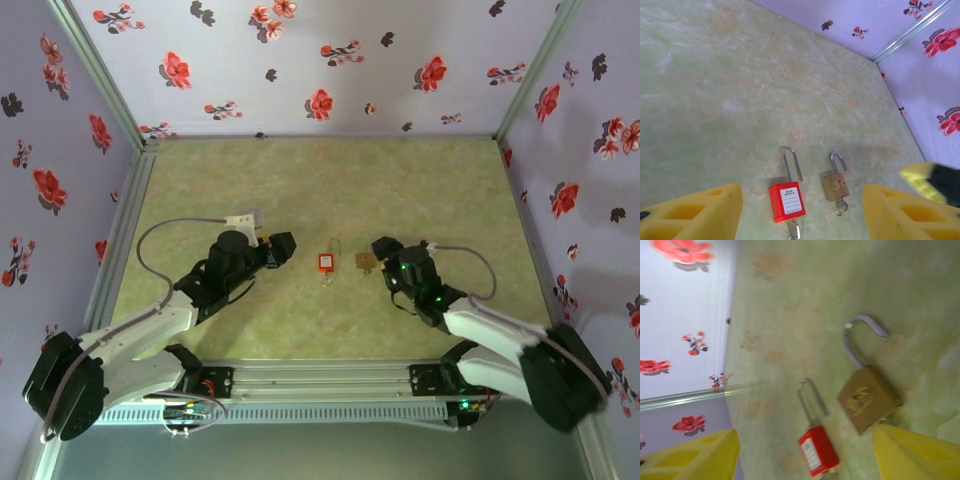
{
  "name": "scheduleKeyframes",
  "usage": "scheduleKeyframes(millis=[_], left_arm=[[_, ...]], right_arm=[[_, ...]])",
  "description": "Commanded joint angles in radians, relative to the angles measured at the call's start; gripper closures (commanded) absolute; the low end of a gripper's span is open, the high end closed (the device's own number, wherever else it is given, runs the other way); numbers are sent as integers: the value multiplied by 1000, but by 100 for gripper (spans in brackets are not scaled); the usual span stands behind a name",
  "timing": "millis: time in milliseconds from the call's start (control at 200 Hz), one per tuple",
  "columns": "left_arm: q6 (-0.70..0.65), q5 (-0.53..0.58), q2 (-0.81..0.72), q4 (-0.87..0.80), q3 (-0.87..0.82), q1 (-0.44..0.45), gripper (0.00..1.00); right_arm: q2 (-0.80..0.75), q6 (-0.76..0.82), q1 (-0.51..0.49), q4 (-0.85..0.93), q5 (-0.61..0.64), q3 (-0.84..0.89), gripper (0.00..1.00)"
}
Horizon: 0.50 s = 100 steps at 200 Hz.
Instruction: Unlock with the key
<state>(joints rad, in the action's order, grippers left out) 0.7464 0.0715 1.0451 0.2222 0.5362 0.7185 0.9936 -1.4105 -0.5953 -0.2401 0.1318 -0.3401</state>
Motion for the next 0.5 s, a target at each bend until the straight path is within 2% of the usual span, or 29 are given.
scheduleKeyframes(millis=[0,100,250,385,495], left_arm=[[-47,23,-16,-75,38,-6,35],[-78,19,-28,-102,67,-7,34],[-182,41,-93,-241,165,-8,29],[-285,81,-153,-400,256,-23,23],[-347,146,-208,-457,262,-73,13]], right_arm=[[-132,166,28,433,62,-36,27],[-135,347,103,548,-44,-112,26],[-114,580,147,709,-80,-250,17],[-149,781,157,795,50,-341,1],[-161,918,226,797,154,-374,1]])
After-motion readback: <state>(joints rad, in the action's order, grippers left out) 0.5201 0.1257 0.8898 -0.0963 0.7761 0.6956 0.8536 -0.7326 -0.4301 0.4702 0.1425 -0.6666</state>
